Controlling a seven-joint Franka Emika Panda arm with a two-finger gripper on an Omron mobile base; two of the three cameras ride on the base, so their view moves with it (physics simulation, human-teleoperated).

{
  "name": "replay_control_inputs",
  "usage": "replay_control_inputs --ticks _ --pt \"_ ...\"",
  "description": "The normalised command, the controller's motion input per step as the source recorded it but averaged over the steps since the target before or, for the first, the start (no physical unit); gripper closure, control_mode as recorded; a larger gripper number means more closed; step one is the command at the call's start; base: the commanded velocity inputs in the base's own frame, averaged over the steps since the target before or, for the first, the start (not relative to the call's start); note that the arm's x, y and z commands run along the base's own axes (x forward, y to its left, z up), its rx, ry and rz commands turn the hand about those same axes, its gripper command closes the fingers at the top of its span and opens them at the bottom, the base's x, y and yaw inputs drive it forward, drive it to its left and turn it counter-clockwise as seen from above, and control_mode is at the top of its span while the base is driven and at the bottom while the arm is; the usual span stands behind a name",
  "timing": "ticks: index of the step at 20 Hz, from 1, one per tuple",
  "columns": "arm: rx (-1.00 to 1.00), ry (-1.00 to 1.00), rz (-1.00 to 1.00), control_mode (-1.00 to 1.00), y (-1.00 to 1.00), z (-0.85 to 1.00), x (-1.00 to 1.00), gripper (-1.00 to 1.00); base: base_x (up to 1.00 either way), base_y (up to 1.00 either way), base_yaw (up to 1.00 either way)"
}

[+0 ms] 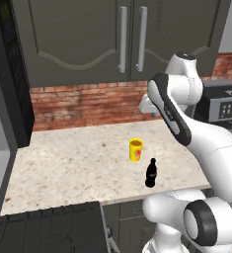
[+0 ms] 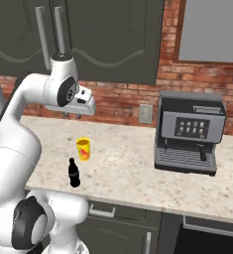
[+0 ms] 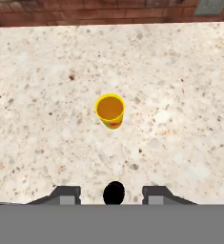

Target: Place the microwavable item in the microwave. Then, close the microwave door and press the start button.

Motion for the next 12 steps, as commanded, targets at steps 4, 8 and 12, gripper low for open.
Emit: replay_control_inputs --ticks 4,8,12 --pt "-0.08 -0.01 0.03 -1.00 0.25 -0.12 -0.43 -1.00 0.00 0.00 0.00" --pt "-0.20 0.15 0.01 -1.00 0.75 -0.94 -0.26 -1.00 0.00 0.00 0.00" --pt "-0.12 0.26 0.00 -1.00 0.70 -0.88 0.06 -1.00 0.00 0.00 0.00"
